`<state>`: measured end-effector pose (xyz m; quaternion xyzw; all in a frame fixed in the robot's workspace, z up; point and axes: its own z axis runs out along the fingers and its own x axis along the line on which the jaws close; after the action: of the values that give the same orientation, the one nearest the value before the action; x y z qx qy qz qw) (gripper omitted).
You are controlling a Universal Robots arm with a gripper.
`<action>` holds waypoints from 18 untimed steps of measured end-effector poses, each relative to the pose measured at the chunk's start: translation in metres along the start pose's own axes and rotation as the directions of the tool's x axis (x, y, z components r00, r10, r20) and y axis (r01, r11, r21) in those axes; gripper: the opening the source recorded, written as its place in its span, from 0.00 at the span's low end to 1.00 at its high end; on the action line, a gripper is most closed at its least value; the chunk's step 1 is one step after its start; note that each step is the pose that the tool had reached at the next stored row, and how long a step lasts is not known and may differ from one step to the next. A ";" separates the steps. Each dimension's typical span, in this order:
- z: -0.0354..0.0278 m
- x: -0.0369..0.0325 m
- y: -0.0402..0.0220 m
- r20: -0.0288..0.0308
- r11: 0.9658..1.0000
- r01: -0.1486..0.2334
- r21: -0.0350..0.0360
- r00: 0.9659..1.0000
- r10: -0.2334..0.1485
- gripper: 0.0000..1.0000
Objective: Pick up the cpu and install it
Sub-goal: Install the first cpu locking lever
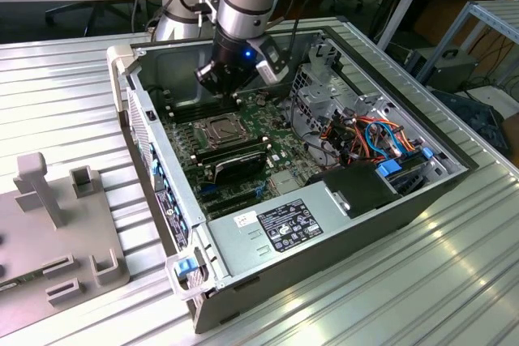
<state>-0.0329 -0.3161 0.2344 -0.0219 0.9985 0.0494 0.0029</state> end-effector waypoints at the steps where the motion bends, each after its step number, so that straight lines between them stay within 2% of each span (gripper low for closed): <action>1: 0.0000 0.0000 0.0000 0.000 1.000 0.000 0.009 1.000 0.000 0.11; 3: -0.0001 0.0000 -0.0001 -0.001 1.000 0.000 0.025 1.000 0.000 0.11; 6: -0.0001 0.0000 -0.0001 -0.001 1.000 0.000 0.028 1.000 0.000 0.11; 8: -0.0001 0.0000 -0.0001 -0.003 0.998 0.000 0.057 1.000 0.000 0.11; 18: -0.0001 0.0000 -0.0001 -0.003 0.998 0.000 0.061 1.000 0.000 0.11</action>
<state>-0.0329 -0.3162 0.2345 -0.0219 0.9996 0.0191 0.0022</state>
